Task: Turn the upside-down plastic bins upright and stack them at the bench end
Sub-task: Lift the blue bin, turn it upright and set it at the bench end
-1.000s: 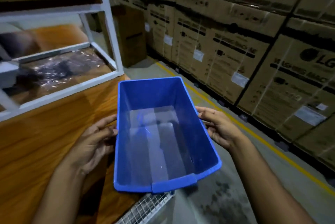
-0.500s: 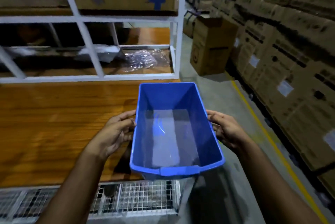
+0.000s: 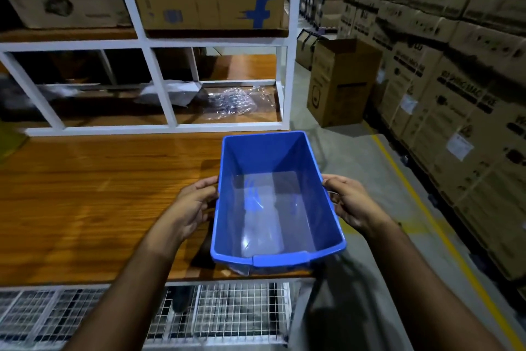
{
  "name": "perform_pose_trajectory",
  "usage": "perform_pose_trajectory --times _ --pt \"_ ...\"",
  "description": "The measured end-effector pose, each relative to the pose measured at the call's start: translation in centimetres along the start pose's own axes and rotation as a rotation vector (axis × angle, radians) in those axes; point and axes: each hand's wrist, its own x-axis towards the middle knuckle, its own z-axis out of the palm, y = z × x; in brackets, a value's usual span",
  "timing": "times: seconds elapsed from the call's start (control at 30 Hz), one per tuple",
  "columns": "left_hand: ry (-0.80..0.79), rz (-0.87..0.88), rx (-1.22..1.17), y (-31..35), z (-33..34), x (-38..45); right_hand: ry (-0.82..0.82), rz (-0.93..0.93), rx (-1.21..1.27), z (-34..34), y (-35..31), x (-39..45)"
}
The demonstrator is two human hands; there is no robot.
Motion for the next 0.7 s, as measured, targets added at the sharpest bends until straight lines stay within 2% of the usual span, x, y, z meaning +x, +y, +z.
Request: perform_pose_trajectory --times 0.17,0.3,0.37,0.47,0.57,0.7 --pt "0.031 0.016 0.031 0.2 0.1 0.1 0.021 0.010 -0.083 -1.2 0.1 -0.1" --pt "0.041 0.057 0.102 0.1 0.1 0.3 0.157 0.056 -0.259 -3.5 3.1 0.2" --pt "0.041 0.069 0.115 0.3 0.5 0.4 0.174 0.077 -0.362 -4.2 5.1 0.3" --pt "0.050 0.067 0.127 0.6 1.2 0.2 0.108 0.023 -0.476 -4.1 7.1 -0.1" --pt "0.046 0.067 0.155 0.5 1.1 0.2 0.033 -0.066 -0.490 -3.3 7.5 -0.9" --pt "0.037 0.077 0.189 0.3 0.9 0.4 -0.018 -0.075 -0.532 -3.5 8.9 -0.8"
